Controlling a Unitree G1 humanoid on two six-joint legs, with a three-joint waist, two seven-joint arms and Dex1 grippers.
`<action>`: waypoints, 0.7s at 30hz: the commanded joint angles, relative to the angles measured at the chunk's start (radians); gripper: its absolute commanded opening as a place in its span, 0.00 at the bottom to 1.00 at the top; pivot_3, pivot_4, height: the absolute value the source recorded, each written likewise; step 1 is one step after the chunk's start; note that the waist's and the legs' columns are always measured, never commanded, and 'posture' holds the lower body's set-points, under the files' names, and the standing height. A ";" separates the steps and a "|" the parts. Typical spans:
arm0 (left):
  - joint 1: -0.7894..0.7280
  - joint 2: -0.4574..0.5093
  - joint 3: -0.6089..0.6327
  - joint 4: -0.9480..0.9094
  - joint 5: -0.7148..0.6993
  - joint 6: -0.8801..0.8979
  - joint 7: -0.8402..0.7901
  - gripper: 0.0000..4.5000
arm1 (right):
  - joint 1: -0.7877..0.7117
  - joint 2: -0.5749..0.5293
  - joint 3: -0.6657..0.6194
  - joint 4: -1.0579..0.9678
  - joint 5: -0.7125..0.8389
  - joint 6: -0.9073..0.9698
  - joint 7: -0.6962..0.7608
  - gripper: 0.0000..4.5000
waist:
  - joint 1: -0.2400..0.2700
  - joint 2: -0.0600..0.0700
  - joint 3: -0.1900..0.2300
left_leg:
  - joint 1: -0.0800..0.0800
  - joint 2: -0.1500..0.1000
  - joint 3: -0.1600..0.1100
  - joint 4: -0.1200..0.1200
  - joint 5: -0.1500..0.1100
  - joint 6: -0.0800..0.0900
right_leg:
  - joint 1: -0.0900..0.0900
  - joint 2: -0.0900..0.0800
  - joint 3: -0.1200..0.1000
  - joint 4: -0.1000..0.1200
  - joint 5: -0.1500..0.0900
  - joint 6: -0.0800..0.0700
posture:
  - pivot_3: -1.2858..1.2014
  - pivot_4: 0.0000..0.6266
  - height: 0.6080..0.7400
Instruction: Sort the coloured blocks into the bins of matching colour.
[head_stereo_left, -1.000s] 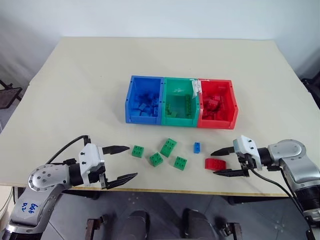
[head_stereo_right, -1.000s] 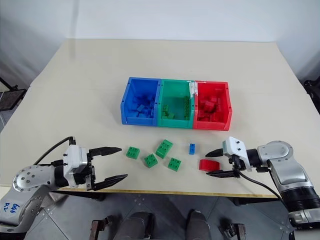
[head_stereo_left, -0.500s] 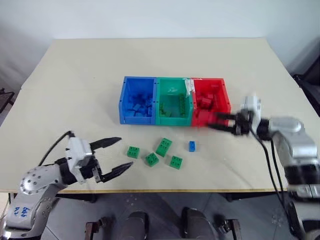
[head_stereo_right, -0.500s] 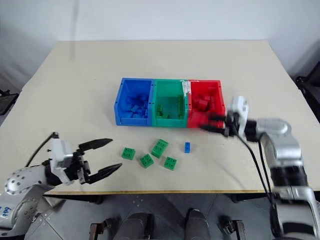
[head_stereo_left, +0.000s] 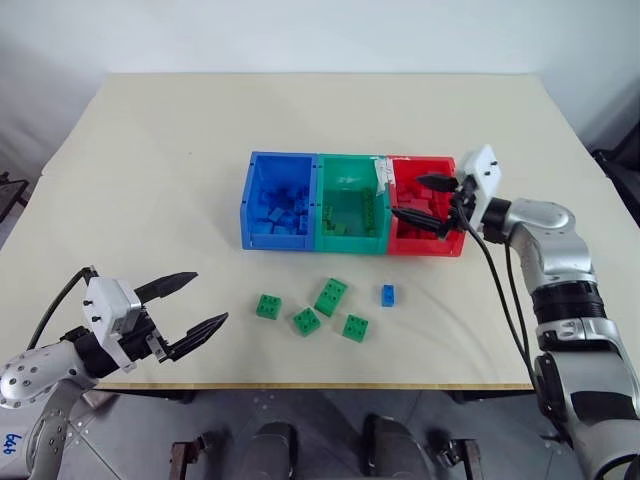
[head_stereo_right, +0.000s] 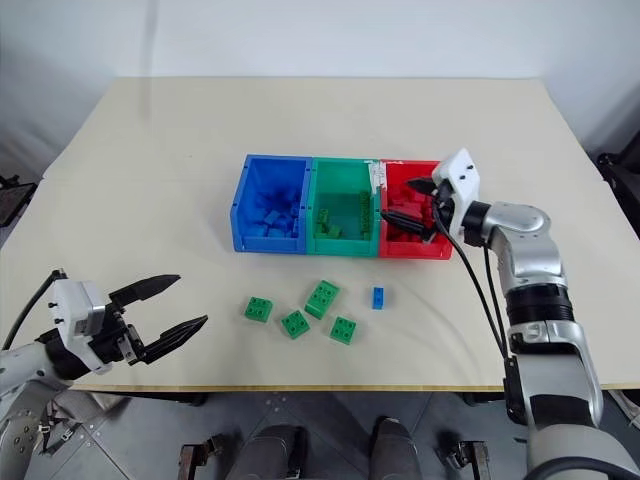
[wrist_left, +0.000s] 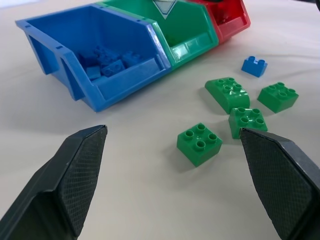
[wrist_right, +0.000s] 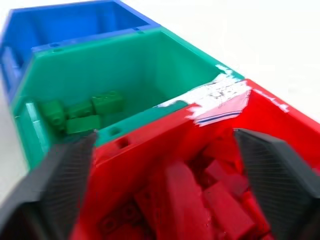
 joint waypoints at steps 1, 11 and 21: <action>-0.042 0.010 -0.043 -0.030 -0.007 0.002 -0.013 1.00 | 0.099 -0.075 -0.088 -0.123 0.087 -0.034 0.110 1.00 | 0.004 0.000 0.000 | 0.000 0.000 0.000 0.000 0.000 0.000 | 0.000 0.000 0.000 0.000 0.000 0.000 | 0.52 0.24 1.00; -0.197 0.021 -0.243 0.020 0.047 -0.007 -0.103 1.00 | 0.533 -0.306 -0.168 -0.308 0.138 -0.108 0.379 1.00 | 0.010 0.000 0.000 | 0.004 0.001 0.005 0.000 0.000 0.000 | 0.002 0.000 0.002 0.000 0.000 0.001 | 0.52 0.24 1.00; -0.142 0.037 -0.209 0.034 0.062 -0.043 -0.139 1.00 | 0.429 -0.145 0.077 -0.510 0.079 0.071 0.245 1.00 | -0.008 0.000 0.000 | 0.007 0.014 0.010 0.003 -0.002 -0.006 | 0.001 0.012 0.005 0.000 0.002 -0.003 | 0.52 0.24 1.00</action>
